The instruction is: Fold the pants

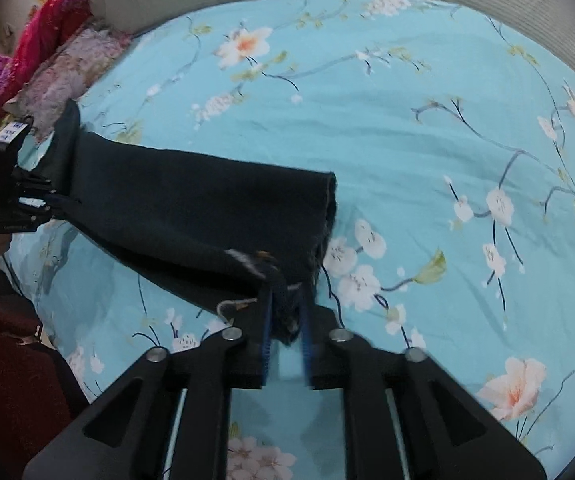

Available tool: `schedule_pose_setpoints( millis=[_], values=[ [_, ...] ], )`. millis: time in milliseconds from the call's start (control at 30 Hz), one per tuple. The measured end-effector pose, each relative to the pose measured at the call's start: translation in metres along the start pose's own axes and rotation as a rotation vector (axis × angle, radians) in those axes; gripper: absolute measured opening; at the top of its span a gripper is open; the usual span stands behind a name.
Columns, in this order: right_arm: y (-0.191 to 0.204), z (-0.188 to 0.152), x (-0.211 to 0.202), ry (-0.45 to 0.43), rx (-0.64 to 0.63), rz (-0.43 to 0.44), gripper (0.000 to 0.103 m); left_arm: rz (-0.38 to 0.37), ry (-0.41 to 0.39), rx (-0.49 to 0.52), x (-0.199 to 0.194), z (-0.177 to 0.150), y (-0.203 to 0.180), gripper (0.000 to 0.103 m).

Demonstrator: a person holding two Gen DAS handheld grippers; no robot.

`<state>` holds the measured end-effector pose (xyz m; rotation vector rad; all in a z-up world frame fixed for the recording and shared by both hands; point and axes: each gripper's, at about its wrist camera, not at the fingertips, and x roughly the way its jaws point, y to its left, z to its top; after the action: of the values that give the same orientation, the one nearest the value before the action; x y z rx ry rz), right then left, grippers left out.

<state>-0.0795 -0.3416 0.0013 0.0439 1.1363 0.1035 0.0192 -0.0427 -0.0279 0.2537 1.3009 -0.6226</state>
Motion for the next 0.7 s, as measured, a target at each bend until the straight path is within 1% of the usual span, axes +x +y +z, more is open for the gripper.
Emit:
schedule_pose_setpoints(
  millis=[33, 67, 100, 133, 200, 267, 367, 400, 433, 500, 567, 667, 700],
  values=[
    [-0.001, -0.001, 0.0, 0.006, 0.009, -0.016, 0.031, -0.004, -0.007, -0.013, -0.002, -0.003, 0.001, 0.022],
    [-0.001, -0.002, -0.002, 0.007, 0.019, -0.035, 0.04, -0.004, -0.008, -0.02, -0.004, -0.005, 0.001, 0.025],
    [-0.002, -0.003, -0.005, 0.004, 0.03, -0.047, 0.043, -0.002, -0.005, -0.035, -0.005, -0.007, 0.003, 0.033],
    [-0.003, -0.004, -0.01, -0.006, 0.045, -0.048, 0.043, -0.002, -0.006, -0.059, -0.009, -0.01, 0.005, 0.038],
    [-0.003, -0.005, -0.022, -0.039, 0.072, -0.041, 0.043, -0.006, -0.022, -0.092, -0.016, -0.015, 0.008, 0.039],
    [0.0, -0.002, -0.033, -0.076, 0.093, -0.051, 0.044, -0.004, -0.038, -0.132, -0.026, -0.019, 0.013, 0.044],
    [0.012, 0.006, -0.039, -0.13, 0.102, -0.02, 0.046, 0.006, -0.059, -0.189, -0.04, -0.021, 0.022, 0.054],
    [0.019, 0.01, -0.039, -0.138, 0.099, -0.003, 0.047, 0.018, -0.06, -0.213, -0.044, -0.021, 0.025, 0.064],
    [0.027, 0.015, -0.036, -0.145, 0.096, 0.02, 0.047, 0.048, -0.059, -0.252, -0.049, -0.021, 0.033, 0.071],
    [0.044, 0.024, -0.026, -0.149, 0.086, 0.076, 0.047, 0.075, -0.074, -0.307, -0.057, -0.018, 0.046, 0.071],
    [0.065, 0.034, -0.014, -0.133, 0.065, 0.13, 0.047, 0.098, -0.077, -0.361, -0.063, -0.017, 0.06, 0.072],
    [0.098, 0.048, 0.007, -0.113, 0.02, 0.207, 0.047, 0.124, -0.076, -0.466, -0.071, -0.019, 0.087, 0.072],
    [0.11, 0.052, 0.014, -0.102, 0.004, 0.232, 0.047, 0.134, -0.073, -0.517, -0.073, -0.019, 0.099, 0.074]
  ],
)
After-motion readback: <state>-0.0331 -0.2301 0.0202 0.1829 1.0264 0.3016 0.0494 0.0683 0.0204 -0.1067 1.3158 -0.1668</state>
